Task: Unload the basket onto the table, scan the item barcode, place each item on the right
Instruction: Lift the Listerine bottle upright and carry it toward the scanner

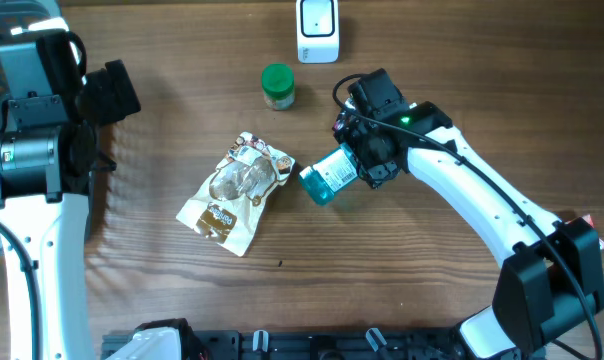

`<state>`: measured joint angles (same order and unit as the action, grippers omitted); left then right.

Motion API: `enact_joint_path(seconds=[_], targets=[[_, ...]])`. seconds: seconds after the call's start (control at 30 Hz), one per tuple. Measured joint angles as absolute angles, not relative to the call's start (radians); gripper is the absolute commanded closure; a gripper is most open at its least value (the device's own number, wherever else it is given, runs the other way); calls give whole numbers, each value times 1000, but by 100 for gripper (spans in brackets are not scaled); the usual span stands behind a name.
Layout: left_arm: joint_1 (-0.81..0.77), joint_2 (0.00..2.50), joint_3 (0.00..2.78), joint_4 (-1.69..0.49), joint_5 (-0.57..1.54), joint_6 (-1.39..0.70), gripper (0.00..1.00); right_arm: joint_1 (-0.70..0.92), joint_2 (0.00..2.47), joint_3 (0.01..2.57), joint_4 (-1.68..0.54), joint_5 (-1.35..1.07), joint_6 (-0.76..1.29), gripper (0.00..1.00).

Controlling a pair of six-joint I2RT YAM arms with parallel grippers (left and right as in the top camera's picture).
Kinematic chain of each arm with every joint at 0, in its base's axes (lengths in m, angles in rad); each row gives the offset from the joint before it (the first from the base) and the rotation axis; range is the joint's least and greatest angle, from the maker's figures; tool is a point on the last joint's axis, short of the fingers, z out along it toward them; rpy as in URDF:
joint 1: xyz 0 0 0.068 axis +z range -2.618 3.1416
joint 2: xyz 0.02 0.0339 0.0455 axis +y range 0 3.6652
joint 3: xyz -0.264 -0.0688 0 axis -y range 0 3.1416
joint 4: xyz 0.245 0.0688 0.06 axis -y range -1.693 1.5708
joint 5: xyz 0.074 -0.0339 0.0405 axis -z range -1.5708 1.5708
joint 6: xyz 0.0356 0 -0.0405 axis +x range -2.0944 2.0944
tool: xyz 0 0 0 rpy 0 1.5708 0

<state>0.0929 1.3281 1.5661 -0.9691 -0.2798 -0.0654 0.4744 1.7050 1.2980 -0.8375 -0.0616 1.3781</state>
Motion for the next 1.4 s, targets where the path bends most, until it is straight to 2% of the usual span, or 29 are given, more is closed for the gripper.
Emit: enact_joint_path(seconds=[0.27, 0.67, 1.17, 1.4], targets=[[93, 1328, 1566, -969, -280, -65, 0, 474, 1705, 1298, -861, -67, 1370, 39], [93, 1328, 1566, -969, -280, -65, 0, 474, 1705, 1298, -835, -178, 1349, 38], [93, 1328, 1566, -969, -280, -65, 0, 474, 1705, 1296, -488, -62, 665, 39], [93, 1328, 1566, -969, -280, -65, 0, 474, 1705, 1291, -280, -79, 453, 39]])
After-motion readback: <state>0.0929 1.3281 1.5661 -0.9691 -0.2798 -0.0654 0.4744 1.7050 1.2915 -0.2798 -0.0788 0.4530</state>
